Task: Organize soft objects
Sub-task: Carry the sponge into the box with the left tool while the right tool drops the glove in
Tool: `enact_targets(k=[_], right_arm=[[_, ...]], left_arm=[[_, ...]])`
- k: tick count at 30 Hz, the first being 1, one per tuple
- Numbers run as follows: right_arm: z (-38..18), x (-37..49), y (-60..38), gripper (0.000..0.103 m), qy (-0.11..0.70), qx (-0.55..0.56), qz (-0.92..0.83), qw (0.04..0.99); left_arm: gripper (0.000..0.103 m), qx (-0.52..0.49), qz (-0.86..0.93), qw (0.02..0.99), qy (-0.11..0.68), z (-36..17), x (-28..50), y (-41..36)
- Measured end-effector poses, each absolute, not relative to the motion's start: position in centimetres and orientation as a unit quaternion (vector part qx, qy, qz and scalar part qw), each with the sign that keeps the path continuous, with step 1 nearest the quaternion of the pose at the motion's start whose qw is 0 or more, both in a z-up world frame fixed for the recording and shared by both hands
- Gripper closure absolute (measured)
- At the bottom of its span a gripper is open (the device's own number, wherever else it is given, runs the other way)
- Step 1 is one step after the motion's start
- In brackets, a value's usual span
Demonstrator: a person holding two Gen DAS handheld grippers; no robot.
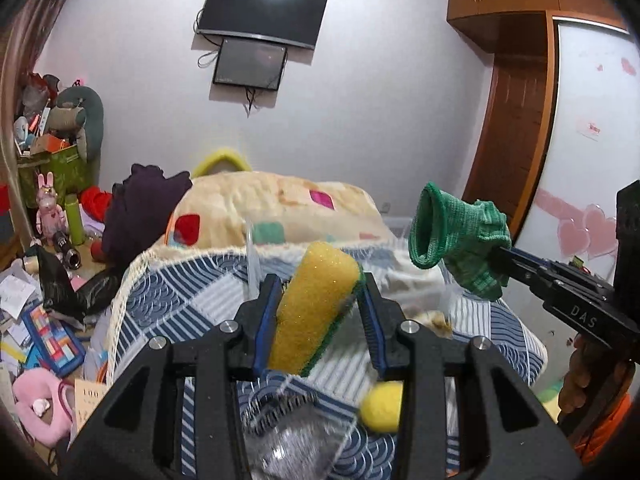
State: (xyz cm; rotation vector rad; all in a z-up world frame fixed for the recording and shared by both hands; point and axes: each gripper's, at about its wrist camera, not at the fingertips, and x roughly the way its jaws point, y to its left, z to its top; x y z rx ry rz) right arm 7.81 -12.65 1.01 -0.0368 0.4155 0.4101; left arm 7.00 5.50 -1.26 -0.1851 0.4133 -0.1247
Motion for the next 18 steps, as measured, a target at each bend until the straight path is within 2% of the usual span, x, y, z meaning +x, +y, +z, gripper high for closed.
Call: enact_targets(k=[7, 18], right_arm=[[1.4, 10.5, -11.5, 0.087, 0.207, -0.018, 0.2, 0.958], [-0.1, 14.6, -9.1, 0.087, 0.246, -0.039, 0.198, 0.948]], left_arm=[[0.064, -0.111, -0.065, 0.971, 0.202, -0.7, 10.4, 6.7], [0.064, -0.112, -0.051, 0.962, 0.244, -2.6, 15.8, 6.6]])
